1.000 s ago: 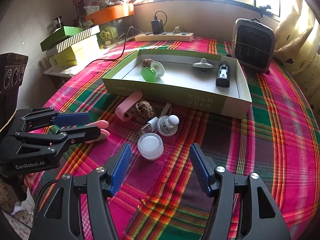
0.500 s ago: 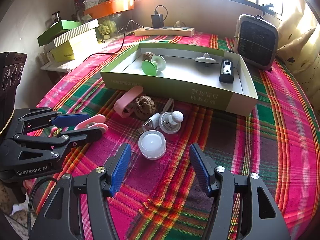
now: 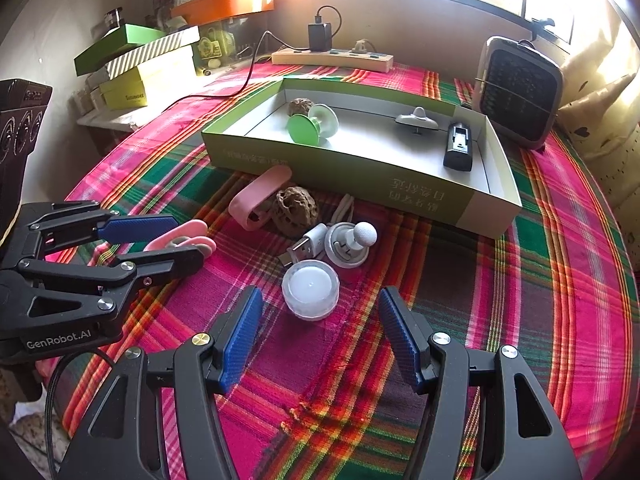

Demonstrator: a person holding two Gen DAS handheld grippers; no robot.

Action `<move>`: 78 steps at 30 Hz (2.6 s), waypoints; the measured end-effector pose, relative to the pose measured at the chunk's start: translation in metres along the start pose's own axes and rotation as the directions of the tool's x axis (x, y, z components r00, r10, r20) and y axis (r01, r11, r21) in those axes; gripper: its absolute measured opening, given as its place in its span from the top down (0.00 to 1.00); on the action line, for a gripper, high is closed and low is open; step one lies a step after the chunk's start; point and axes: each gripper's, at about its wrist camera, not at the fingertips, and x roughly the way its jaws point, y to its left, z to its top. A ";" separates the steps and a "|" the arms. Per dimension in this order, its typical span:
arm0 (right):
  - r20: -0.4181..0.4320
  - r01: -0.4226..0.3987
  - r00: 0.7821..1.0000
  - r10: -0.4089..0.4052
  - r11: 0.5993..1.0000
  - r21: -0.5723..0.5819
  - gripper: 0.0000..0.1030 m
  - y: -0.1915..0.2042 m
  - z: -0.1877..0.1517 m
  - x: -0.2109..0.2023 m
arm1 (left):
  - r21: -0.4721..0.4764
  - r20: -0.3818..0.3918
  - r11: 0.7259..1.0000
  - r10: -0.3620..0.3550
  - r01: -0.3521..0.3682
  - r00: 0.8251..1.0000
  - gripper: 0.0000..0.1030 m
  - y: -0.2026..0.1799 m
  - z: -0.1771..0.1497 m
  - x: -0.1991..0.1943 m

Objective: Organize objects
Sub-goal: 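Grasp the pink hook clip with the left tool while the right tool grasps the white cup, then carry the pink clip with the left tool while the right tool carries the white cup over the box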

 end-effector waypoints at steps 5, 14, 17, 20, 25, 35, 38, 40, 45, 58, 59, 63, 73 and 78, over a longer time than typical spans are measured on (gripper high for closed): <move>0.000 0.012 1.000 -0.012 1.000 -0.009 0.46 0.001 0.000 0.000 | 0.001 0.002 1.000 0.003 -0.003 1.000 0.64 -0.001 -0.001 0.000; 0.007 0.018 1.000 -0.018 1.000 -0.011 0.60 0.001 0.001 -0.001 | -0.001 0.004 1.000 0.018 -0.018 1.000 0.75 0.004 0.001 0.001; 0.007 0.019 1.000 -0.019 1.000 -0.009 0.62 0.001 0.001 -0.001 | -0.001 0.006 1.000 0.024 -0.024 1.000 0.77 0.005 0.002 0.003; 0.010 0.019 1.000 -0.018 1.000 -0.011 0.69 0.001 0.001 -0.001 | 0.001 0.007 1.000 0.026 -0.026 1.000 0.79 0.007 0.002 0.003; 0.011 0.017 1.000 -0.016 1.000 -0.020 0.72 0.003 0.001 -0.001 | 0.002 0.008 1.000 0.027 -0.027 1.000 0.79 0.006 0.001 0.002; 0.012 0.017 1.000 -0.017 1.000 -0.021 0.72 0.004 0.001 -0.002 | 0.002 0.008 1.000 0.028 -0.028 1.000 0.79 0.006 0.001 0.003; 0.012 0.018 1.000 -0.017 1.000 -0.021 0.72 0.004 0.001 -0.002 | 0.003 0.008 1.000 0.031 -0.031 0.999 0.79 0.005 0.002 0.003; 0.012 0.017 1.000 -0.017 1.000 -0.021 0.72 0.004 0.001 -0.002 | 0.005 0.008 0.999 0.032 -0.032 0.999 0.79 0.002 -0.001 0.001; 0.012 0.017 1.000 -0.017 1.000 -0.021 0.72 0.003 0.000 -0.002 | 0.004 0.008 1.000 0.030 -0.030 1.000 0.79 0.003 0.001 0.002; 0.016 -0.001 1.000 0.001 1.000 -0.014 0.72 0.002 0.001 -0.004 | 0.009 0.019 0.999 0.036 -0.036 0.999 0.79 0.001 0.004 -0.001; 0.017 -0.005 1.000 0.005 1.000 -0.013 0.72 0.002 0.001 -0.004 | 0.008 0.021 0.999 0.037 -0.037 0.999 0.79 0.002 0.005 -0.001; 0.024 -0.009 1.000 0.010 1.000 -0.014 0.72 0.001 0.004 -0.006 | 0.010 0.027 0.999 0.040 -0.040 0.999 0.79 0.001 0.005 -0.004; 0.053 -0.012 0.998 0.013 1.000 -0.014 0.72 -0.004 0.013 -0.016 | 0.013 0.045 0.999 0.037 -0.037 0.998 0.79 0.000 0.014 -0.009; 0.068 -0.010 0.998 0.011 1.000 -0.019 0.72 -0.009 0.023 -0.019 | 0.003 0.056 0.999 0.034 -0.034 0.998 0.79 0.002 0.021 -0.011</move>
